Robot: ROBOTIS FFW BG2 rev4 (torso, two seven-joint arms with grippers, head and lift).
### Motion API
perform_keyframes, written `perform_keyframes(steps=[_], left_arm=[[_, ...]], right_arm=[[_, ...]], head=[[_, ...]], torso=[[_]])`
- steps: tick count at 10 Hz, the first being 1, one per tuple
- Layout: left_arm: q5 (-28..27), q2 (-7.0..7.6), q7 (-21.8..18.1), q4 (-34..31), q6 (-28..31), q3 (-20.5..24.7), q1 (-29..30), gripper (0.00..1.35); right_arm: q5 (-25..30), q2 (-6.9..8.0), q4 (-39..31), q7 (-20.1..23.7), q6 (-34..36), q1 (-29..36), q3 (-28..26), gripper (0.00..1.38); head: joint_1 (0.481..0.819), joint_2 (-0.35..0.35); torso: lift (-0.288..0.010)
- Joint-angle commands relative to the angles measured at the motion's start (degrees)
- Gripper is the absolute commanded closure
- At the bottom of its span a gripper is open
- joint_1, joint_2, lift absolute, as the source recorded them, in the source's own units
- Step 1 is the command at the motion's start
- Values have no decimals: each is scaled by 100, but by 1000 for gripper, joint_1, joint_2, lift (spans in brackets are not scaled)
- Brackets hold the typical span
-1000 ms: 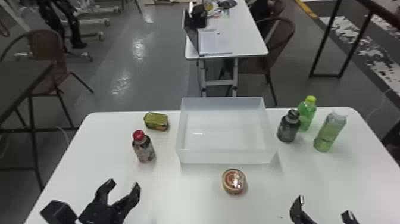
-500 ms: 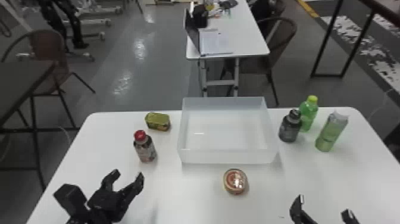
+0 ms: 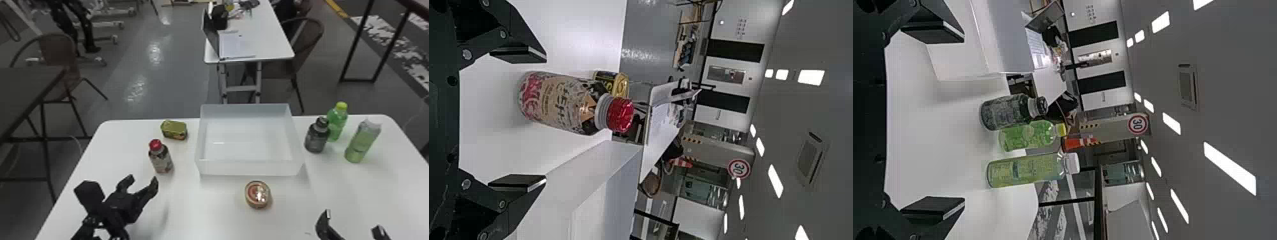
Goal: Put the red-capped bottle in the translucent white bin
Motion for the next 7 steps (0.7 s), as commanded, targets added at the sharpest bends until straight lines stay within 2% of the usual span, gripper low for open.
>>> perform_keyframes(steps=[1, 2, 4, 5, 7], left_arm=[[-17, 149, -31, 264, 143, -7, -257, 417], [-17, 255, -49, 422, 204, -43, -415, 418], [-333, 413, -392, 835, 398, -51, -890, 420], [-570, 466, -664, 1117, 503, -25, -1162, 426], [-869, 501, -796, 1398, 573, -16, -1452, 432]], right_arm=[[-13, 0, 17, 24, 1, -33, 2, 139], [-22, 0, 26, 41, 1, -50, 11, 139], [-57, 0, 53, 94, 1, -77, 11, 139], [-75, 0, 61, 112, 1, -85, 11, 139], [-118, 0, 88, 164, 1, -112, 11, 139]], head=[[695, 129], [695, 135], [695, 140], [695, 137], [695, 128]], torso=[[-36], [-36], [-36], [-36], [-36]])
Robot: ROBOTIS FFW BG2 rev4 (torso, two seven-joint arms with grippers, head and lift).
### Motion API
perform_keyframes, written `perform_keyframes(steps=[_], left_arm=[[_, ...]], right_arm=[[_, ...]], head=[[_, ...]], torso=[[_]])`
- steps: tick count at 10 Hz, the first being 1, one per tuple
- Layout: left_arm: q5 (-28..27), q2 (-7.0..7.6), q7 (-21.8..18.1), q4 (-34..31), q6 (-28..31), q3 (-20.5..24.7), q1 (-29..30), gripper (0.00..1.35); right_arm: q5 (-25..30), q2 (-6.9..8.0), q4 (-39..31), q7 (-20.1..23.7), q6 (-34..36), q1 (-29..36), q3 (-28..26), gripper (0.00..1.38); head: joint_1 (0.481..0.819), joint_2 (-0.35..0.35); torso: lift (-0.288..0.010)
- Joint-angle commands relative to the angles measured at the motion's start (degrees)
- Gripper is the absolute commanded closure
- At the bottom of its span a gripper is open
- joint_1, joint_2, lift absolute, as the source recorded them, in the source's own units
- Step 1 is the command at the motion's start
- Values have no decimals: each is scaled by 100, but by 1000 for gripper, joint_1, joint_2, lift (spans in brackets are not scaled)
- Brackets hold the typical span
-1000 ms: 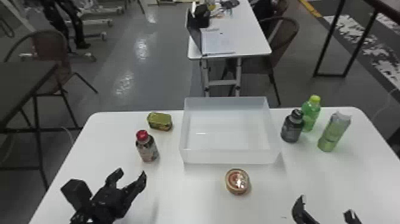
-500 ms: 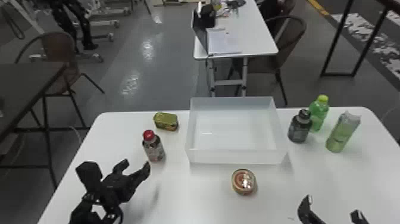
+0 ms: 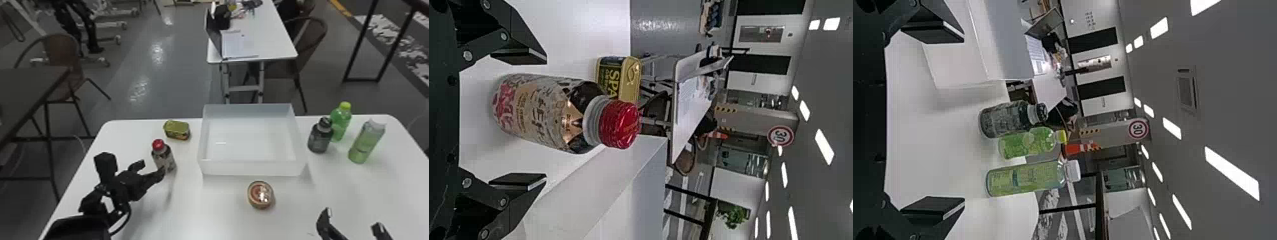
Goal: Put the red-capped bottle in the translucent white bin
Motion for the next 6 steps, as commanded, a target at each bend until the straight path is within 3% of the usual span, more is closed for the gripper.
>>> perform_keyframes(steps=[1, 6], left_arm=[[-255, -8, -5, 202, 108, 26, -203, 427], [-808, 167, -462, 1204, -129, -71, -1029, 426]], right_arm=[[-58, 0, 17, 14, 0, -8, 0, 139], [-164, 0, 61, 102, 0, -34, 0, 139]], head=[[695, 130], [695, 116]], torso=[[-36], [-36]])
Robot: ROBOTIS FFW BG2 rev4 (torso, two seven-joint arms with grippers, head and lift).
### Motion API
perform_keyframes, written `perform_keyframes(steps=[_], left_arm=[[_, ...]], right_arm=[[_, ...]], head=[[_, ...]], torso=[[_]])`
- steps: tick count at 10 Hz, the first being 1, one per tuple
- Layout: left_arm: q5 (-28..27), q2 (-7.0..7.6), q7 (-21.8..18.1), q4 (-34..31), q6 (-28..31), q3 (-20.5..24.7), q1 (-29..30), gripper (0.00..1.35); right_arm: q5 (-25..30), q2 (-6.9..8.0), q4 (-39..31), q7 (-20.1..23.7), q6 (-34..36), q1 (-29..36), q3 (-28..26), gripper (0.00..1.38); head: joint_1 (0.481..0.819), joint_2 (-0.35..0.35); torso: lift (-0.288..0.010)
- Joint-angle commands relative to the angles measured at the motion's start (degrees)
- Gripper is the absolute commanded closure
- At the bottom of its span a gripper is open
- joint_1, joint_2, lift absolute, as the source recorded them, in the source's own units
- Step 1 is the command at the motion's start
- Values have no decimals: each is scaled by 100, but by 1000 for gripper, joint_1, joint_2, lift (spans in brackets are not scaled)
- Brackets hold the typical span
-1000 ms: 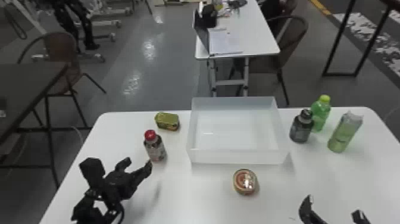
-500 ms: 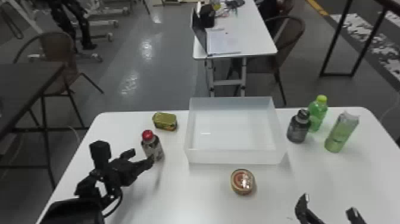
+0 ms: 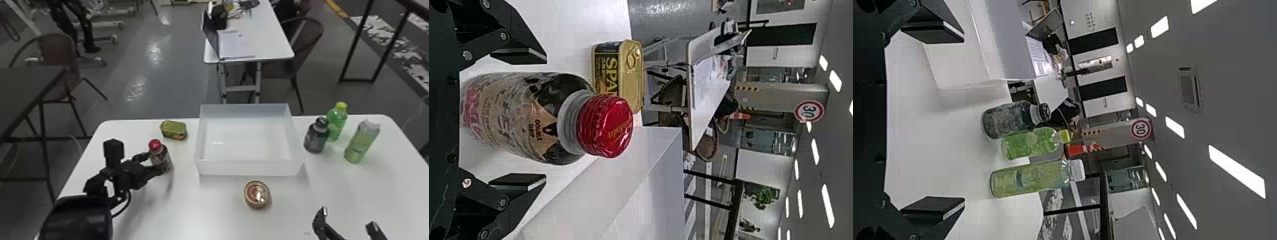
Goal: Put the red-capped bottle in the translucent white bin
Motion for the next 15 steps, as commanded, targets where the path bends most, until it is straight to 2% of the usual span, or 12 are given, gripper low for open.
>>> perform_keyframes(steps=[1, 3, 5, 7, 11, 13, 15], left_arm=[[-110, 62, -51, 220, -54, -61, -193, 429], [-206, 115, -51, 414, -160, -114, -272, 492], [-417, 62, -51, 475, -344, -70, -298, 831], [-233, 27, -69, 440, -432, -78, -272, 825], [989, -184, 318, -1538, 192, -395, 466, 826], [1560, -149, 458, -1977, 245, -799, 484, 826], [2096, -70, 485, -2012, 324, -1397, 352, 825]], right_arm=[[-16, 0, 7, 9, 0, -9, 0, 139], [-34, 0, 24, 18, 0, -9, 0, 139], [-42, 0, 24, 27, 0, -9, 0, 139], [-51, 0, 24, 27, 0, -1, 0, 139], [-69, 0, 42, 36, 0, -1, 0, 139], [-69, 0, 50, 45, 0, -18, 9, 139], [-95, -9, 86, 71, 0, -53, 26, 142]], head=[[695, 114], [695, 113], [695, 112], [695, 109], [695, 86], [695, 63], [695, 14]], torso=[[-36], [-36], [-36], [-36], [-36], [-36], [-36]])
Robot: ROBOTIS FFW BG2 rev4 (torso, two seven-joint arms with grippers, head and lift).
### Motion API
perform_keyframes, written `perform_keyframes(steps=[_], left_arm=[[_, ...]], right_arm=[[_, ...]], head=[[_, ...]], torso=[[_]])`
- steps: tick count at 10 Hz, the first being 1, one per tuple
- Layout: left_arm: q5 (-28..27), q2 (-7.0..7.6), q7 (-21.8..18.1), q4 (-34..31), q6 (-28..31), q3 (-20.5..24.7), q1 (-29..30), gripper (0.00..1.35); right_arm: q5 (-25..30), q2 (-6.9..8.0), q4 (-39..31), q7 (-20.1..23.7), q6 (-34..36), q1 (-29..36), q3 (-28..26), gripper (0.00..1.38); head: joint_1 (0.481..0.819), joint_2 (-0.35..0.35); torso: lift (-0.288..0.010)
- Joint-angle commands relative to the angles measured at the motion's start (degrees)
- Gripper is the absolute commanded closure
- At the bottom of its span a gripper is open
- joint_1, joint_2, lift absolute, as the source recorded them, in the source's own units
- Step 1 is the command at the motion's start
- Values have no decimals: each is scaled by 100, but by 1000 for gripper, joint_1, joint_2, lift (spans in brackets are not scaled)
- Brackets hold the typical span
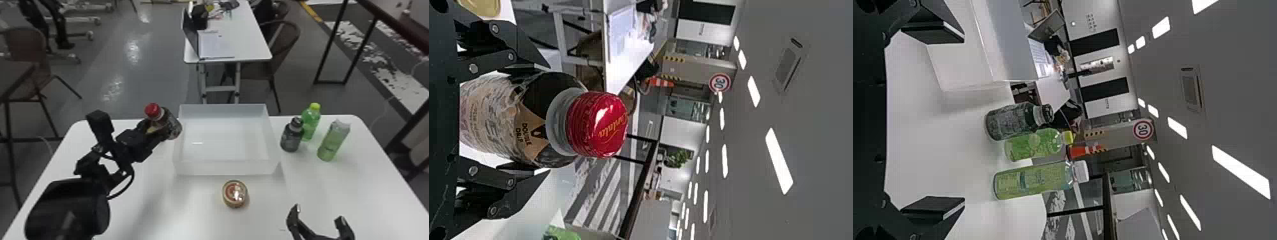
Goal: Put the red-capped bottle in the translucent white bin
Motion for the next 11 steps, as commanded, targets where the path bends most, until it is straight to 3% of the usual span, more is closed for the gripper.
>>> perform_keyframes(steps=[1, 3, 6, 8, 9, 11], left_arm=[[346, 62, -1, 63, 88, -409, -138, 825], [505, 88, -116, 643, 88, -875, -472, 825], [549, 27, -388, 2040, -26, -1455, -1219, 823], [470, -87, -415, 2743, -61, -1411, -1474, 823], [320, -149, -415, 2972, -26, -1323, -1570, 780], [470, -175, -362, 3077, 27, -1314, -1632, 415]], right_arm=[[-23, 3, 23, 2, 18, -13, 19, 142], [-41, 3, 23, 11, 0, -22, 19, 142], [-76, 3, 50, 46, 0, -48, 19, 142], [-103, 3, 67, 81, 0, -57, 19, 142], [-111, -5, 76, 90, 0, -57, 19, 142], [-120, 3, 85, 125, 18, -75, 19, 142]], head=[[695, -13], [695, -56], [695, -112], [695, -135], [695, -134], [695, -128]], torso=[[-36], [-36], [-36], [-36], [-36], [-36]])
